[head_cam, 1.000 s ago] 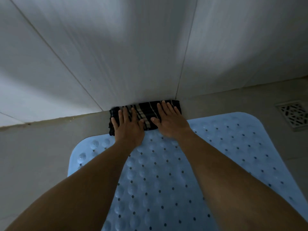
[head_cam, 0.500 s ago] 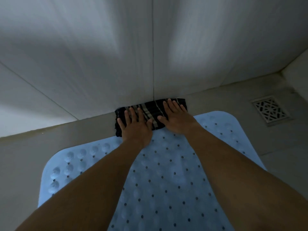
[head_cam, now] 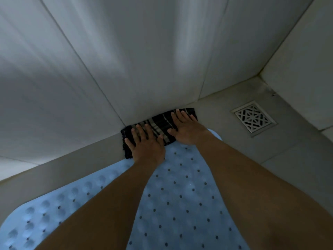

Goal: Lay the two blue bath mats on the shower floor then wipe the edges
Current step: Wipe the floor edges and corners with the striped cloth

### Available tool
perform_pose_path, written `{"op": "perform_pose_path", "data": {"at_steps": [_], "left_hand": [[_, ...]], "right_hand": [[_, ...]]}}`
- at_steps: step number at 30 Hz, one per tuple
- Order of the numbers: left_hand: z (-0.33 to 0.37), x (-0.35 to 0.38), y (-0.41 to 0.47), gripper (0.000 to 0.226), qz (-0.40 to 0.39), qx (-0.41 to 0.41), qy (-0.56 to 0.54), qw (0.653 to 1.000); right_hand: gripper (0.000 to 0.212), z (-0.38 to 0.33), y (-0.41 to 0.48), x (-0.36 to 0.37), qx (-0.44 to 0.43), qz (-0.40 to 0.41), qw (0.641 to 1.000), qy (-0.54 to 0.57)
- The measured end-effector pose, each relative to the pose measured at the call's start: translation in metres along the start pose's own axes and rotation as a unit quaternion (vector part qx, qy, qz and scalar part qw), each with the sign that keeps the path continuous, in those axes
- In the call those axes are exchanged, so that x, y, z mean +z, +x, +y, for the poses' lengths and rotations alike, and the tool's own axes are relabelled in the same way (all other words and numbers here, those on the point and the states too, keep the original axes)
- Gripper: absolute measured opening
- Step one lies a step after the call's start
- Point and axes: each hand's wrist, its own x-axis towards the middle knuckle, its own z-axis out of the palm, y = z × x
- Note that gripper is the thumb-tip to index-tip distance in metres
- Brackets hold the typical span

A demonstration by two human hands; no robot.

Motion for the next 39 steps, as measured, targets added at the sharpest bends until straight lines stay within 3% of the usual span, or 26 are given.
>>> {"op": "perform_pose_path", "data": {"at_steps": [12,22,27,32,39], "left_hand": [[0.05,0.002,0.011,0.07,-0.024,0.019,0.016,0.999],[0.057,-0.01,0.015,0.071,-0.088,-0.009,0.015,0.996],[0.065,-0.005,0.018,0.07,-0.079,-0.03,0.014,0.996],[0.065,-0.002,0.017,0.069,-0.064,-0.001,0.021,0.998],[0.102,-0.001,0.028,0.066,-0.059,0.108,0.057,0.991]], "right_hand": [[0.073,0.051,-0.001,-0.011,0.019,0.01,1.0,0.018],[0.072,0.049,-0.006,-0.018,0.022,-0.013,0.998,0.054],[0.067,0.049,-0.003,-0.018,0.034,-0.006,0.995,0.094],[0.062,0.049,-0.006,-0.019,0.054,0.015,0.991,0.118],[0.062,0.088,-0.035,-0.01,0.135,0.054,0.981,0.131]]}}
